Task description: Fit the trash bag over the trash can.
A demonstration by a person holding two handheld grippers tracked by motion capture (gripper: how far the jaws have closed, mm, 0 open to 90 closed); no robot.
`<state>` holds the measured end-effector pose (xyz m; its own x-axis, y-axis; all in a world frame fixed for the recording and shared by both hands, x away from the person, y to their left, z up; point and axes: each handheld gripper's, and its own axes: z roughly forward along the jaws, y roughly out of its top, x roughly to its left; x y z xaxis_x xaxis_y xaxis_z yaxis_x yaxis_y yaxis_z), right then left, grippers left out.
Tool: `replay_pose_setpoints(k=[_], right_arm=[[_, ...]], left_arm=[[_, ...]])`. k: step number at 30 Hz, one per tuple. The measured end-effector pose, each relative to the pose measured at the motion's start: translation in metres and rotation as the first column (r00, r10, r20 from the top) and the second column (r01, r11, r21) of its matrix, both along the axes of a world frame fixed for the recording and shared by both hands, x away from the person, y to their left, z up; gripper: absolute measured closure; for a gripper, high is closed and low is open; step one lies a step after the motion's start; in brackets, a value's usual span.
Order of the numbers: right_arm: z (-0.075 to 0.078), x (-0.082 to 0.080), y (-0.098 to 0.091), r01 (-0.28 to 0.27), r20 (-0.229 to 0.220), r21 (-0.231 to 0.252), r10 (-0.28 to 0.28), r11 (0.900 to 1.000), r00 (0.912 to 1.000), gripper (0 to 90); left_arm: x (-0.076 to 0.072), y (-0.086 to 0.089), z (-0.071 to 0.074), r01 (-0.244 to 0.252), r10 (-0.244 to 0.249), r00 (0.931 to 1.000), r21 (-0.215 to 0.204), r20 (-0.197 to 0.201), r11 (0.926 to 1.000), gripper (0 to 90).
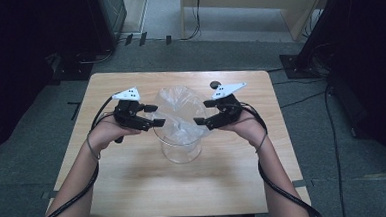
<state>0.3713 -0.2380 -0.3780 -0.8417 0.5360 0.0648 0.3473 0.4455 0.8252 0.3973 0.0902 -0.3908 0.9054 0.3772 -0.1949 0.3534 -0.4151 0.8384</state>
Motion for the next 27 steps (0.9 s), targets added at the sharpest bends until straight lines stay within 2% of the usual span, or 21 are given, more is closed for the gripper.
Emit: replay_pose_setpoints(k=[2, 3, 4, 5, 6, 7, 8, 9, 10, 11, 14, 16, 17, 21, 22, 24, 27], right_arm=[[0.003, -0.001, -0.001, -0.001, 0.013, 0.009, 0.001, 1.0, 0.9999, 24.5], [0.008, -0.003, -0.003, 0.006, 0.051, 0.029, -0.008, 0.9996, 0.9987, 25.8], [0.008, -0.003, -0.003, 0.006, 0.051, 0.029, -0.008, 0.9996, 0.9987, 25.8], [0.012, -0.004, -0.004, 0.004, 0.075, 0.059, -0.009, 0.9982, 0.9971, 28.3], [0.012, -0.004, -0.004, 0.004, 0.075, 0.059, -0.009, 0.9982, 0.9971, 28.3], [0.015, -0.004, -0.005, 0.018, 0.106, 0.081, -0.026, 0.9966, 0.9941, 30.4], [0.015, -0.004, -0.005, 0.018, 0.106, 0.081, -0.026, 0.9966, 0.9941, 30.4], [0.016, -0.002, -0.007, 0.047, 0.129, 0.091, -0.059, 0.9948, 0.9899, 33.9], [0.016, -0.002, -0.007, 0.047, 0.129, 0.091, -0.059, 0.9948, 0.9899, 33.9], [0.014, 0.004, -0.007, 0.078, 0.139, 0.085, -0.09, 0.9933, 0.9862, 34.8], [0.01, 0.01, -0.007, 0.091, 0.132, 0.065, -0.099, 0.9937, 0.9863, 35.5], [0.007, 0.017, -0.008, 0.095, 0.126, 0.054, -0.101, 0.994, 0.9869, 36.1], [0.004, 0.023, -0.009, 0.106, 0.118, 0.063, -0.113, 0.9923, 0.9865, 37.8], [0.0, 0.033, -0.015, 0.133, 0.106, 0.112, -0.145, 0.9848, 0.9837, 46.0], [0.0, 0.033, -0.015, 0.133, 0.106, 0.112, -0.145, 0.9848, 0.9837, 46.0], [-0.003, 0.036, -0.016, 0.147, 0.088, 0.121, -0.159, 0.9816, 0.9834, 48.8], [-0.014, 0.04, -0.014, 0.161, 0.034, 0.108, -0.165, 0.9811, 0.9857, 50.7]], left_arm=[[-0.002, 0.003, 0.006, 0.002, -0.002, 0.9999, -0.015, 0.011, 0.9999, 27.3], [-0.004, 0.006, 0.013, 0.006, -0.005, 0.9996, -0.039, 0.028, 0.9992, 27.3], [-0.004, 0.006, 0.013, 0.006, -0.005, 0.9996, -0.039, 0.028, 0.9992, 27.3], [-0.005, 0.009, 0.02, 0.006, -0.003, 0.9987, -0.049, 0.05, 0.9988, 27.4], [-0.005, 0.009, 0.02, 0.006, -0.003, 0.9987, -0.049, 0.05, 0.9988, 27.5], [-0.005, 0.012, 0.024, -0.011, 0.015, 0.9961, -0.053, 0.087, 0.9985, 27.9], [-0.005, 0.012, 0.024, -0.011, 0.015, 0.9961, -0.053, 0.087, 0.9985, 28.7], [0.0, 0.015, 0.025, -0.04, 0.045, 0.993, -0.054, 0.109, 0.9978, 31.5], [0.0, 0.015, 0.025, -0.04, 0.045, 0.993, -0.054, 0.109, 0.9978, 33.1], [0.006, 0.016, 0.022, -0.062, 0.066, 0.9917, -0.037, 0.111, 0.9974, 33.4], [0.013, 0.016, 0.018, -0.079, 0.081, 0.9894, -0.02, 0.121, 0.9967, 35.5], [0.021, 0.017, 0.016, -0.099, 0.102, 0.9884, -0.028, 0.112, 0.9946, 37.5], [0.027, 0.015, 0.014, -0.105, 0.109, 0.9879, -0.04, 0.111, 0.9937, 38.7], [0.035, 0.01, 0.01, -0.105, 0.11, 0.987, -0.044, 0.117, 0.9935, 42.5], [0.037, 0.008, 0.009, -0.107, 0.111, 0.9864, -0.045, 0.121, 0.9933, 42.5], [0.04, 0.006, 0.006, -0.119, 0.125, 0.9852, -0.056, 0.117, 0.9914, 44.5], [0.044, 0.003, -0.002, -0.108, 0.116, 0.9866, -0.07, 0.115, 0.9917, 53.7]])
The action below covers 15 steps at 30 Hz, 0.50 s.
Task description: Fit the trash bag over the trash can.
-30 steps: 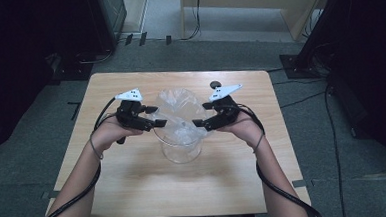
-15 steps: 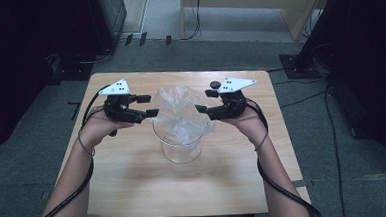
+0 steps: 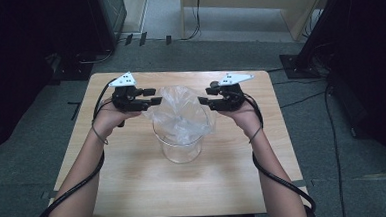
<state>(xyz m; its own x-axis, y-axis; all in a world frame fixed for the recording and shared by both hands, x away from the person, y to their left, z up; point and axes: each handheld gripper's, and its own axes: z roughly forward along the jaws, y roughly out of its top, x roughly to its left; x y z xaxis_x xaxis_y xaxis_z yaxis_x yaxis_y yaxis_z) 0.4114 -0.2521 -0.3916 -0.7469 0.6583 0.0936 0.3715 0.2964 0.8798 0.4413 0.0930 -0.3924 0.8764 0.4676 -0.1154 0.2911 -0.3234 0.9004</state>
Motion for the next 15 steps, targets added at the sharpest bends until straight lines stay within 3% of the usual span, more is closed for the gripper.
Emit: replay_pose_setpoints(k=[1, 2, 3, 4, 5, 8, 10, 15], right_arm=[[-0.003, 0.001, 0.001, 0.0, -0.013, 0.0, 0.0, 1.0, 0.9999, 55.7], [-0.007, 0.001, 0.003, -0.001, -0.042, 0.016, 0.002, 0.9999, 0.9991, 60.3], [-0.007, 0.001, 0.003, -0.001, -0.042, 0.016, 0.002, 0.9999, 0.9991, 66.9], [-0.007, 0.001, 0.004, 0.005, -0.061, 0.027, -0.003, 0.9996, 0.9981, 78.7], [-0.007, 0.001, 0.004, 0.005, -0.061, 0.027, -0.003, 0.9996, 0.9981, 78.7], [-0.007, -0.001, 0.005, 0.013, -0.076, 0.011, -0.012, 0.9998, 0.997, 90.0], [-0.012, -0.002, 0.006, 0.012, -0.096, -0.026, -0.014, 0.9996, 0.9953, 90.0], [-0.022, -0.002, 0.01, -0.005, -0.12, -0.079, -0.004, 0.9969, 0.9928, 90.0]], left_arm=[[0.001, -0.001, -0.002, -0.004, 0.004, 1.0, 0.0, 0.003, 1.0, 59.6], [0.001, -0.002, -0.004, -0.007, 0.007, 1.0, -0.004, -0.002, 1.0, 71.8], [0.002, -0.002, -0.006, -0.011, 0.011, 0.9999, -0.007, -0.005, 0.9999, 71.8], [0.002, -0.004, -0.008, -0.02, 0.019, 0.9995, -0.01, -0.024, 0.9998, 84.5], [0.002, -0.004, -0.008, -0.02, 0.019, 0.9995, -0.01, -0.024, 0.9998, 89.2], [0.001, -0.008, -0.011, -0.024, 0.024, 0.9985, -0.001, -0.049, 0.9997, 90.0], [0.001, -0.01, -0.014, -0.036, 0.037, 0.9981, 0.016, -0.049, 0.9992, 90.0], [0.005, -0.009, -0.026, -0.061, 0.065, 0.9912, 0.036, -0.116, 0.9975, 90.0]])
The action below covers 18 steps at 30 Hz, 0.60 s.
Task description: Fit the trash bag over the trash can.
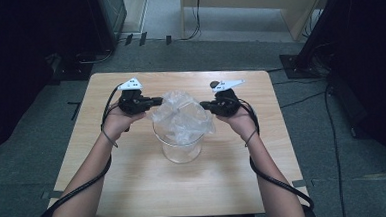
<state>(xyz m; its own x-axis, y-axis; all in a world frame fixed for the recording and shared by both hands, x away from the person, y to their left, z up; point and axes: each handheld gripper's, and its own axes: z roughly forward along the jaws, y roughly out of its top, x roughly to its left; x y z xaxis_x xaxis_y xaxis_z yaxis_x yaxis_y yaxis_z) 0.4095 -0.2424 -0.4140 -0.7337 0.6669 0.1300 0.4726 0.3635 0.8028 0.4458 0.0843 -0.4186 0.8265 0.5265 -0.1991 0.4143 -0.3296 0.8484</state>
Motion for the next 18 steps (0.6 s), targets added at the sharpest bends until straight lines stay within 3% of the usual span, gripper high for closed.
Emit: replay_pose_setpoints(k=[3, 10, 11, 18], right_arm=[[-0.008, 0.0, 0.004, -0.031, -0.021, -0.021, 0.031, 0.9993, 0.9993, 90.0], [-0.016, 0.0, 0.006, -0.044, -0.044, -0.049, 0.042, 0.9978, 0.9982, 90.0], [-0.018, -0.001, 0.006, -0.046, -0.043, -0.089, 0.042, 0.995, 0.9982, 90.0], [-0.021, -0.001, 0.005, -0.036, -0.036, -0.151, 0.031, 0.9879, 0.9989, 90.0]], left_arm=[[0.001, -0.001, -0.008, 0.005, -0.004, 0.9991, 0.01, -0.043, 0.9999, 90.0], [0.002, -0.002, -0.018, 0.014, -0.011, 0.9967, 0.04, -0.08, 0.9991, 90.0], [0.003, -0.001, -0.022, 0.011, -0.006, 0.996, 0.057, -0.089, 0.9983, 90.0], [0.006, 0.008, -0.028, -0.009, 0.013, 0.9933, 0.037, -0.115, 0.9993, 90.0]])
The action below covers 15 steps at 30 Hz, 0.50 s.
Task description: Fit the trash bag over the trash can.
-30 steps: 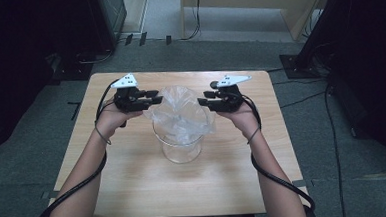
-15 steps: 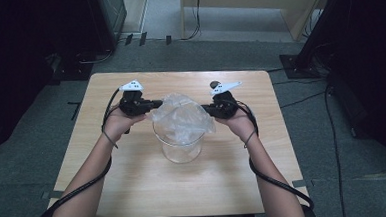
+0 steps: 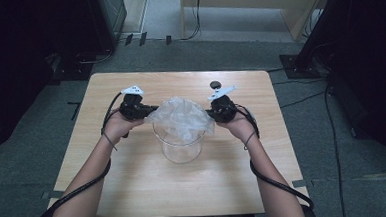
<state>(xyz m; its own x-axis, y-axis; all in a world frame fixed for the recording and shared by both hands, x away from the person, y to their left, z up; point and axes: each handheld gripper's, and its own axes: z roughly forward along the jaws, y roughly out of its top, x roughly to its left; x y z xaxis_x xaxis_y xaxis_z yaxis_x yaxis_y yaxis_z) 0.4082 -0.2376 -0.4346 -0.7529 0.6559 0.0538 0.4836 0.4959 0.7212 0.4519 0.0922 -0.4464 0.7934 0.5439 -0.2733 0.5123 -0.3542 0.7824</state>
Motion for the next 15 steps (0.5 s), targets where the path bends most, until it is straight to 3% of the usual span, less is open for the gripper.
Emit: replay_pose_setpoints(k=[2, 4, 6, 9, 13, 15], right_arm=[[0.001, 0.0, -0.001, 0.0, 0.0, -0.003, 0.0, 1.0, 1.0, 88.7], [0.002, 0.0, -0.004, 0.001, 0.008, 0.022, -0.001, 0.9998, 1.0, 78.4], [0.006, 0.001, -0.008, -0.003, 0.033, 0.068, 0.001, 0.9977, 0.9995, 67.2], [0.015, 0.0, -0.016, 0.001, 0.077, 0.115, -0.01, 0.9933, 0.997, 50.9], [0.022, -0.002, -0.023, 0.007, 0.097, 0.145, -0.021, 0.9893, 0.9951, 44.4], [0.029, -0.005, -0.028, 0.008, 0.111, 0.168, -0.027, 0.9858, 0.9935, 40.9]], left_arm=[[0.0, 0.001, 0.001, -0.002, 0.002, 1.0, -0.003, 0.005, 1.0, 90.0], [0.0, 0.004, 0.004, -0.009, 0.01, 0.9998, -0.021, 0.016, 0.9997, 88.6], [0.0, 0.006, 0.007, -0.013, 0.013, 0.9999, -0.055, 0.006, 0.9984, 79.5], [-0.002, 0.011, 0.016, 0.0, 0.002, 0.9996, -0.062, 0.029, 0.9981, 65.1], [-0.002, 0.016, 0.022, 0.0, 0.003, 0.9993, -0.069, 0.037, 0.9976, 57.2], [-0.004, 0.02, 0.029, 0.011, -0.007, 0.9981, -0.067, 0.062, 0.9977, 52.6]])
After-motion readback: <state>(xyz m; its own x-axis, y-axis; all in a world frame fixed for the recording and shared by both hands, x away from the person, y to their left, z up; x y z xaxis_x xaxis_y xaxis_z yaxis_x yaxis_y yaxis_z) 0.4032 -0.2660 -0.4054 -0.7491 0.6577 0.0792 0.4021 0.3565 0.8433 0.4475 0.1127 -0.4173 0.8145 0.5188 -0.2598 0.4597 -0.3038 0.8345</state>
